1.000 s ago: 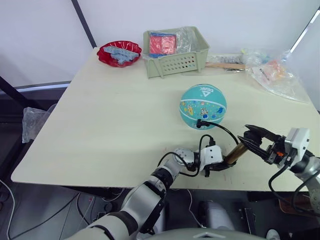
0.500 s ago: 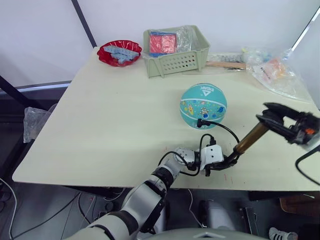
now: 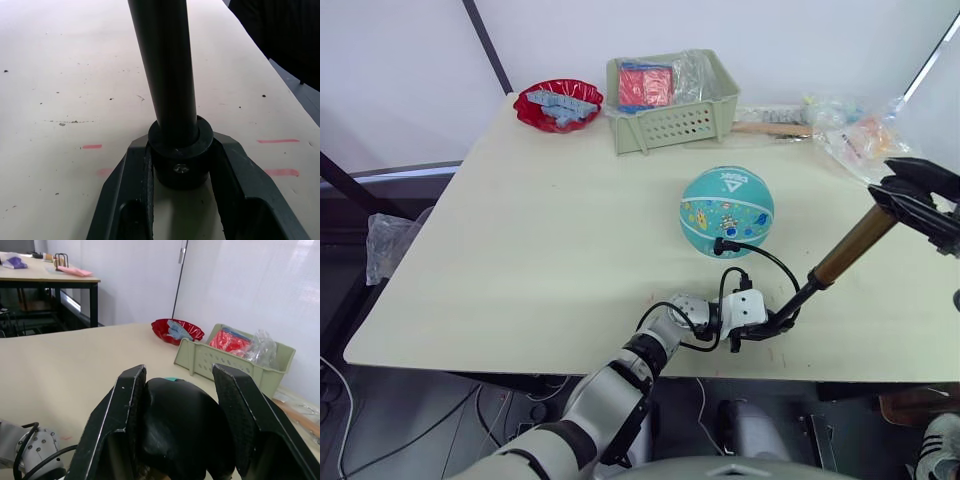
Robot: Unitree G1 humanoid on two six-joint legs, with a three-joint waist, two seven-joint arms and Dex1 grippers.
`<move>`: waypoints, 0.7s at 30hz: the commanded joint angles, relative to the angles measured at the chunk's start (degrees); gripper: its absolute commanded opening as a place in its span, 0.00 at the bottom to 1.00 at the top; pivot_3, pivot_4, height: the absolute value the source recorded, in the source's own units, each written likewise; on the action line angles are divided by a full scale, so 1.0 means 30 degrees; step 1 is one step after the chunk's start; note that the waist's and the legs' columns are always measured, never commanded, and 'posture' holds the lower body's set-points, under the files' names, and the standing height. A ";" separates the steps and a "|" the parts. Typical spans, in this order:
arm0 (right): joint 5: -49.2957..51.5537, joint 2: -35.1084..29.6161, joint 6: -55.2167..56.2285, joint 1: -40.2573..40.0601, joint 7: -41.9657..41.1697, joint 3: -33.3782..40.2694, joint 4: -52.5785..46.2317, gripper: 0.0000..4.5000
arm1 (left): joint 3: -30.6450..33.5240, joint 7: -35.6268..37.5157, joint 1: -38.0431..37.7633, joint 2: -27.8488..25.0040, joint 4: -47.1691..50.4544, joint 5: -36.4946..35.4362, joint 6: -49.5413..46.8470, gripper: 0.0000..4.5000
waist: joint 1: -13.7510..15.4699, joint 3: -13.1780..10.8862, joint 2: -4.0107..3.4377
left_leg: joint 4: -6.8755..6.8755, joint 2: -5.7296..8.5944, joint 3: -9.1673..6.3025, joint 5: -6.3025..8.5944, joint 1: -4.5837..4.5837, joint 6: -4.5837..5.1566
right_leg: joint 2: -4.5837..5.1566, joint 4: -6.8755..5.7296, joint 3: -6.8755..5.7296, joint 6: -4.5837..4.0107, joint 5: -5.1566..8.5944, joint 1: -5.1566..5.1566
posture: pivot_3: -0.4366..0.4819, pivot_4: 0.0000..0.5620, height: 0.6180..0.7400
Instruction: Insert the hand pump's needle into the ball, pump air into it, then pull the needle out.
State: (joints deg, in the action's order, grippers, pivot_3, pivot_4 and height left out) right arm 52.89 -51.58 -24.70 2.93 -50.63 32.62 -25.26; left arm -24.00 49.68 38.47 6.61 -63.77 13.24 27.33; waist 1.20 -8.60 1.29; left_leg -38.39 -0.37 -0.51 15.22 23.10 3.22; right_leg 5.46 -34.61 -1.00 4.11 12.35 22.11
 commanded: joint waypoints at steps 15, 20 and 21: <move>-0.8551 0.5050 0.6823 -0.4189 -0.0835 -0.7036 0.3654 0.35 | -0.0856 -0.0313 -0.0741 -0.0802 -0.1686 0.1260 -0.0871 0.24 | -0.0086 0.0208 0.0238 | 0.0001 -0.0014 -0.0017 0.0002 -0.0086 -0.0003 | -0.0009 -0.0008 -0.0008 0.0000 0.0002 -0.0065 | 0.48 0.27 1.00; -0.9638 0.5626 0.8302 -0.4278 -0.0761 -0.7961 0.4738 0.35 | -0.0846 -0.0301 -0.0720 -0.0855 -0.1700 0.1238 -0.0870 0.24 | -0.0100 0.0281 0.0266 | 0.0000 -0.0019 -0.0019 0.0002 -0.0109 -0.0004 | -0.0009 -0.0010 -0.0008 0.0001 0.0003 -0.0080 | 0.48 0.27 1.00; -0.9713 0.5719 0.8522 -0.4332 -0.0754 -0.8077 0.4813 0.35 | -0.0852 -0.0286 -0.0734 -0.0865 -0.1685 0.1237 -0.0861 0.24 | -0.0100 0.0297 0.0266 | 0.0000 -0.0019 -0.0019 0.0003 -0.0112 -0.0004 | -0.0009 -0.0011 -0.0009 0.0001 0.0004 -0.0080 | 0.48 0.27 1.00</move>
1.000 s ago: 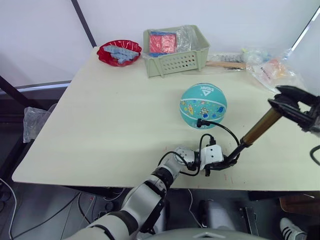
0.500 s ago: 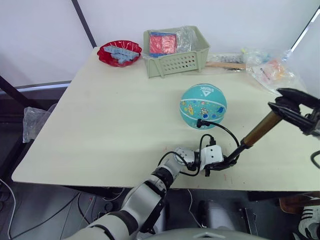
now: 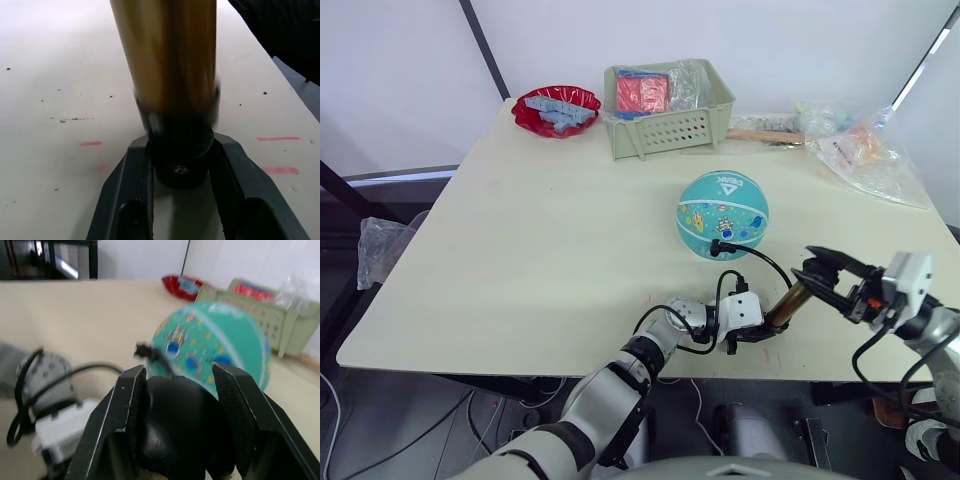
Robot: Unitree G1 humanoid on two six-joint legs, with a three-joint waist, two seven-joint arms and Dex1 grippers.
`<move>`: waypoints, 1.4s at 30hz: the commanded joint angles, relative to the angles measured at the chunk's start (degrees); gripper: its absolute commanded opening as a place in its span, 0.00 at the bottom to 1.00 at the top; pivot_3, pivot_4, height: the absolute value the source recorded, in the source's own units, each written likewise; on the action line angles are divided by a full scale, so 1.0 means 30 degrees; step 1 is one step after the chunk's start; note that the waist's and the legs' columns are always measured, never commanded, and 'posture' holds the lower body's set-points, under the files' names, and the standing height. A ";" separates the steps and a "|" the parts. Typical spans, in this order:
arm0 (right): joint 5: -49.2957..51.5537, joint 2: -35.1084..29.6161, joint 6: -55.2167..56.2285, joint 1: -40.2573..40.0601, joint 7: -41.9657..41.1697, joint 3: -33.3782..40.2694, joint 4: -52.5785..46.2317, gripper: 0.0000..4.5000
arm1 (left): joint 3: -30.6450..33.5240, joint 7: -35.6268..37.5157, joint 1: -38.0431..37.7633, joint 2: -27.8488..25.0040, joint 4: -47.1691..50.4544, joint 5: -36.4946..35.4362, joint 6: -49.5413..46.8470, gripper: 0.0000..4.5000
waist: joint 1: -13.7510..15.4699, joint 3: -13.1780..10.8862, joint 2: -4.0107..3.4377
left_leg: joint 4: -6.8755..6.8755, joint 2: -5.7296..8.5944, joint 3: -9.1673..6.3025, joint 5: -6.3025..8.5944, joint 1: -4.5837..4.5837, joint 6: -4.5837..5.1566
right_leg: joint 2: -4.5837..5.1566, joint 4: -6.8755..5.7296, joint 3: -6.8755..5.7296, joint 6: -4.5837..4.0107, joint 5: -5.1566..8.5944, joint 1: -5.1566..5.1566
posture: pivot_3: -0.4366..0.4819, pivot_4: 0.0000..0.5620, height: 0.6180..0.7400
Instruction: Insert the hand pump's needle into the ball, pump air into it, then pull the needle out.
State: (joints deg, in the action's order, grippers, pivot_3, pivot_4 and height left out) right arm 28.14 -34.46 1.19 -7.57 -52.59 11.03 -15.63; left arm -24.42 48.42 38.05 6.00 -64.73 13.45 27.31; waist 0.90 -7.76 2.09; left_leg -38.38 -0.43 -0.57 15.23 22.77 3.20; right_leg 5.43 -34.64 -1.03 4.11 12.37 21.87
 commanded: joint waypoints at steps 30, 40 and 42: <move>0.7767 -0.6238 -0.6958 0.4179 0.1375 0.8989 -0.2719 0.35 | -0.0879 0.0158 -0.0595 -0.0493 -0.1521 0.1244 -0.0799 0.24 | 0.0071 -0.0260 -0.0292 | -0.0008 0.0038 0.0029 -0.0002 0.0076 0.0003 | 0.0043 0.0008 0.0005 0.0007 -0.0004 0.0031 | 0.48 0.27 1.00; 0.7421 -0.6270 -0.7900 0.4224 0.1299 0.8536 -0.3491 0.35 | -0.0902 0.0128 -0.0640 -0.0533 -0.1550 0.1277 -0.0783 0.24 | 0.0076 -0.0264 -0.0291 | -0.0008 0.0039 0.0033 -0.0003 0.0077 0.0004 | 0.0045 0.0008 0.0009 0.0008 -0.0004 0.0031 | 0.48 0.27 1.00; 0.6829 -0.6010 -0.7918 0.3601 0.1227 0.7864 -0.3774 0.35 | -0.0906 0.0133 -0.0647 -0.0536 -0.1537 0.1278 -0.0783 0.24 | 0.0086 -0.0259 -0.0284 | -0.0007 0.0040 0.0029 -0.0002 0.0075 0.0004 | 0.0044 0.0007 0.0006 0.0008 -0.0004 0.0029 | 0.48 0.27 1.00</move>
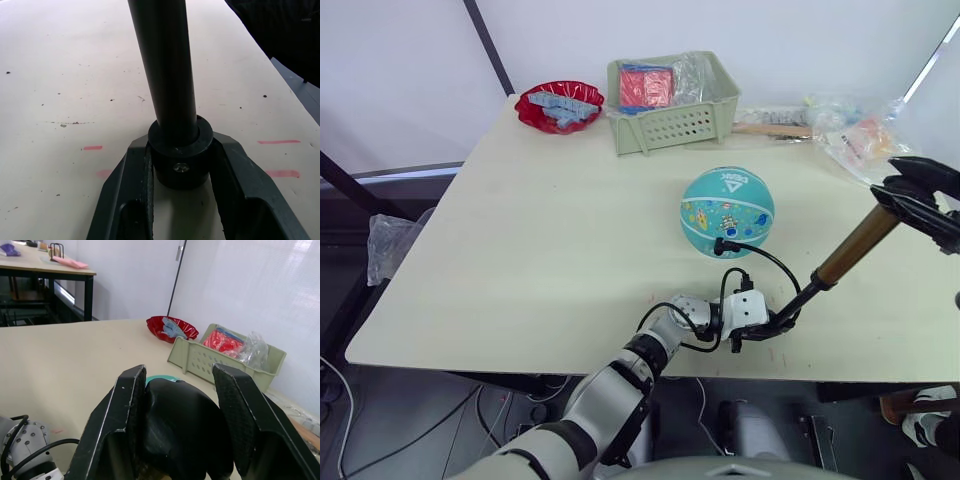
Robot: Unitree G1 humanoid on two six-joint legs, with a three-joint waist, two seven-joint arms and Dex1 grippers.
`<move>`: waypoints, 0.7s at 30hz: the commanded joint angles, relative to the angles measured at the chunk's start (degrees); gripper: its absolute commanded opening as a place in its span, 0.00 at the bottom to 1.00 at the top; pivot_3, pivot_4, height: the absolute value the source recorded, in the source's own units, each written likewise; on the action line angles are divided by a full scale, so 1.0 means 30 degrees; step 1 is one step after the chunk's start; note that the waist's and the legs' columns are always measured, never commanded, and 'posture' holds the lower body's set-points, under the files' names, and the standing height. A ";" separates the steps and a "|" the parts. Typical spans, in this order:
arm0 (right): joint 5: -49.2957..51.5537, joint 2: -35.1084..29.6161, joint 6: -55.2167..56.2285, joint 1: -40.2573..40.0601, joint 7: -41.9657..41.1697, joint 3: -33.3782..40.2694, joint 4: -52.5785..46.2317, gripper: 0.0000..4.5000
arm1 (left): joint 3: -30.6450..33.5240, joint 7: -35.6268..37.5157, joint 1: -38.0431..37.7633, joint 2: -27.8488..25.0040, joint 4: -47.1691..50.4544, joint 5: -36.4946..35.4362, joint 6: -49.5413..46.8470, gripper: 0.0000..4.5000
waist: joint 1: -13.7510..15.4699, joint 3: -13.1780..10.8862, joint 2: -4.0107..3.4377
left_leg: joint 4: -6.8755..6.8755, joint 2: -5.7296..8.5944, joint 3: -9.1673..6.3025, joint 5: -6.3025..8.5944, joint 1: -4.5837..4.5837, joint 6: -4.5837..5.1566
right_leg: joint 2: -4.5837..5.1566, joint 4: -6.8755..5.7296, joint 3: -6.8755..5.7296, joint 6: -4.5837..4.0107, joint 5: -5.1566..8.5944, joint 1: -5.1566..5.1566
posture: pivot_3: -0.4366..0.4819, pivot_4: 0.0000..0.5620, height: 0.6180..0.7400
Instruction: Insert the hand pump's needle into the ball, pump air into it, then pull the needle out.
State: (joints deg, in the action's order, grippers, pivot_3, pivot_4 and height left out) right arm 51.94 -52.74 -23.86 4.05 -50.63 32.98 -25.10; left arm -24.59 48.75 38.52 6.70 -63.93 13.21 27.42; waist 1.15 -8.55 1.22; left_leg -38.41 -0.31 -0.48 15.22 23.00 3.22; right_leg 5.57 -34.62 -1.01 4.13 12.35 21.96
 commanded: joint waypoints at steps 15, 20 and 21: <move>-0.8016 0.4933 0.4701 -0.3938 0.0933 -0.7086 0.1775 0.35 | -0.0690 -0.0095 -0.0553 -0.0828 -0.1414 0.1167 -0.0644 0.24 | -0.0078 0.0244 0.0290 | 0.0007 -0.0029 -0.0037 0.0002 -0.0058 -0.0003 | -0.0029 -0.0003 -0.0018 -0.0001 0.0005 -0.0025 | 0.48 0.27 1.00; -1.0066 0.5734 0.6608 -0.4491 0.1309 -0.8145 0.3209 0.35 | -0.0545 0.0026 -0.0384 -0.0811 -0.1324 0.0987 -0.0610 0.24 | -0.0096 0.0260 0.0295 | 0.0007 -0.0033 -0.0033 0.0002 -0.0067 -0.0004 | -0.0028 -0.0009 -0.0012 -0.0002 0.0004 -0.0026 | 0.48 0.27 1.00; -1.0367 0.5866 0.6923 -0.4557 0.1419 -0.8286 0.3422 0.35 | -0.0529 0.0069 -0.0385 -0.0792 -0.1287 0.0953 -0.0590 0.24 | -0.0096 0.0259 0.0293 | 0.0008 -0.0035 -0.0039 0.0002 -0.0069 -0.0004 | -0.0032 -0.0010 -0.0016 -0.0003 0.0005 -0.0027 | 0.48 0.27 1.00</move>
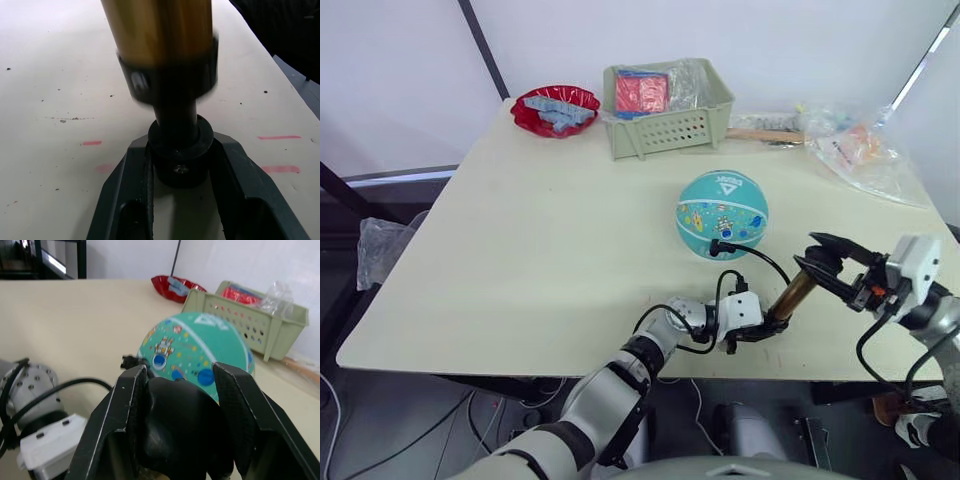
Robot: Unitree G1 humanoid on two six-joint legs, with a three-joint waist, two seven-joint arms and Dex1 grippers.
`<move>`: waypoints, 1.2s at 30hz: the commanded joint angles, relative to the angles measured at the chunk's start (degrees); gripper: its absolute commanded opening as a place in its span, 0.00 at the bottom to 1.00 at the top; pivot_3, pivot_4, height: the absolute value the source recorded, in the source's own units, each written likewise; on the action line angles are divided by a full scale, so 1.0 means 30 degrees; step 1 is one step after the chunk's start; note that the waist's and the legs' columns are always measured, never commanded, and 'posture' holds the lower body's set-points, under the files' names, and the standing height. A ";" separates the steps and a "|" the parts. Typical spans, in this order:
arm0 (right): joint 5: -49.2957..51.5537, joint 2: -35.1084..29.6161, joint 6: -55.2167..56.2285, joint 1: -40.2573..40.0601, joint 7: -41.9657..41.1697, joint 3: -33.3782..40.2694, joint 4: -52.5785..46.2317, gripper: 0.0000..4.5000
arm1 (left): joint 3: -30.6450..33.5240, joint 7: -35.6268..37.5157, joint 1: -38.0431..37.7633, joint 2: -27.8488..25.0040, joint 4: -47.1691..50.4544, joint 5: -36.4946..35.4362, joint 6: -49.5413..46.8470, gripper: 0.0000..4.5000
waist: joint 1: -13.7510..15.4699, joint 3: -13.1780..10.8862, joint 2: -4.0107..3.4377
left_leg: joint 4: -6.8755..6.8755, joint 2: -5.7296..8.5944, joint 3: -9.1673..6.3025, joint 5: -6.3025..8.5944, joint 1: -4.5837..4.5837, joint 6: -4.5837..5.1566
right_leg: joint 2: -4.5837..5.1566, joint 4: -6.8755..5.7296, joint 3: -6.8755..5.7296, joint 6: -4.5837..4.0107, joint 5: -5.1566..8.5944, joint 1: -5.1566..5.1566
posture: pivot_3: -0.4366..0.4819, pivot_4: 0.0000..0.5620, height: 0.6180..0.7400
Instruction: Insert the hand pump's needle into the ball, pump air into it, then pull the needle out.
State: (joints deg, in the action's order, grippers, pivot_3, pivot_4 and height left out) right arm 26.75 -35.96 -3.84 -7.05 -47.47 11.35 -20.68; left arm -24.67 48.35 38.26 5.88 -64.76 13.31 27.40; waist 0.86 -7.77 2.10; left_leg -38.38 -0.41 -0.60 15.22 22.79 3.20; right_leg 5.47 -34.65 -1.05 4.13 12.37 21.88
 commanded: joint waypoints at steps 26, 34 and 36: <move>-0.2009 0.0769 0.1244 -0.1275 0.1280 -0.1515 0.1424 0.35 | 0.2494 0.5523 -0.2628 -0.3554 0.8849 -0.4667 -0.2443 1.00 | 0.0006 -0.0103 -0.0284 | 0.0008 -0.0005 0.0010 0.0000 0.0020 0.0000 | 0.0116 -0.0005 0.0016 -0.0010 0.0000 0.0024 | 0.48 0.27 1.00; -0.1633 0.0899 0.1012 -0.1243 0.1708 -0.1280 0.1137 0.35 | 0.3933 0.8851 -0.4256 -0.7389 1.4752 -0.8397 -0.5220 1.00 | -0.0013 -0.0174 -0.0363 | 0.0016 0.0008 0.0018 0.0001 0.0034 -0.0001 | 0.0150 0.0012 0.0027 -0.0011 0.0000 0.0032 | 0.48 0.27 1.00; -0.1447 0.0898 0.0982 -0.1196 0.1757 -0.1147 0.1067 0.35 | 0.4404 0.9574 -0.4614 -0.8513 1.6109 -0.9468 -0.6198 1.00 | -0.0017 -0.0211 -0.0414 | 0.0018 0.0007 0.0015 0.0000 0.0034 -0.0001 | 0.0150 0.0007 0.0029 -0.0011 0.0001 0.0040 | 0.48 0.27 1.00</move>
State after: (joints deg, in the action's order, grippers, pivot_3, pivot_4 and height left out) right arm 23.46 -33.21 2.55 -8.53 -42.12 8.86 -20.40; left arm -13.05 75.20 24.70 -18.63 -20.84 -11.69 10.61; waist 0.81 -8.40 0.86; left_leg -38.33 -0.39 -0.55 15.23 22.89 3.20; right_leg 5.92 -34.63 -0.96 4.09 12.37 22.00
